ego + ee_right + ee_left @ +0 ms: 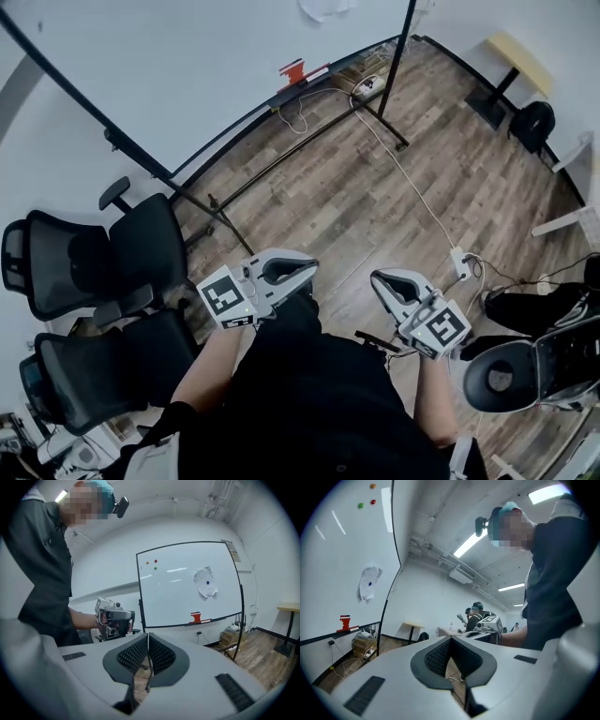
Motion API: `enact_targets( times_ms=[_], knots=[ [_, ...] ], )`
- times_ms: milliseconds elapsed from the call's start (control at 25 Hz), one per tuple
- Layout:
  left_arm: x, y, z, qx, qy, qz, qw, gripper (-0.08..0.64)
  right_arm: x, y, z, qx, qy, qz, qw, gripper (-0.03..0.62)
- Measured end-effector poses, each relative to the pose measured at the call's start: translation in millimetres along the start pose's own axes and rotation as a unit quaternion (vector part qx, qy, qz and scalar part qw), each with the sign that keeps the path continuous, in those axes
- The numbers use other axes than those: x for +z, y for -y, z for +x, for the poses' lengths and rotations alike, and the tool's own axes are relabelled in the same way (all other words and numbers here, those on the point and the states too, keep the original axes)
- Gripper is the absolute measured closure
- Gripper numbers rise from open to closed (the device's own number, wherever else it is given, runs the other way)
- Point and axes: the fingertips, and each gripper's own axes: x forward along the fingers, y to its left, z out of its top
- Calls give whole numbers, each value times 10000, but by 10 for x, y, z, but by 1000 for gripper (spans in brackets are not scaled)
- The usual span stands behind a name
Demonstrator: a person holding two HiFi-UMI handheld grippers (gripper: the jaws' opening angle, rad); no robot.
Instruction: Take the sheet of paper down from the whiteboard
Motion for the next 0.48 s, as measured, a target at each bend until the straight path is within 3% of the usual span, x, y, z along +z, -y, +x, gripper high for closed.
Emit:
enact_targets(
  times_ms=[200, 360, 480],
  knots=[
    [246, -579, -105, -274, 145, -125, 9994, 549, 416, 362, 490, -189, 135, 48, 9997, 572],
    [317, -1121, -115, -487, 158, -123, 9986, 549, 621, 822, 708, -1034, 290, -73, 9942, 572],
    [261, -1458, -69, -584, 114, -178, 9981, 549, 685, 966, 806, -1318, 276, -125, 9908, 572]
  ],
)
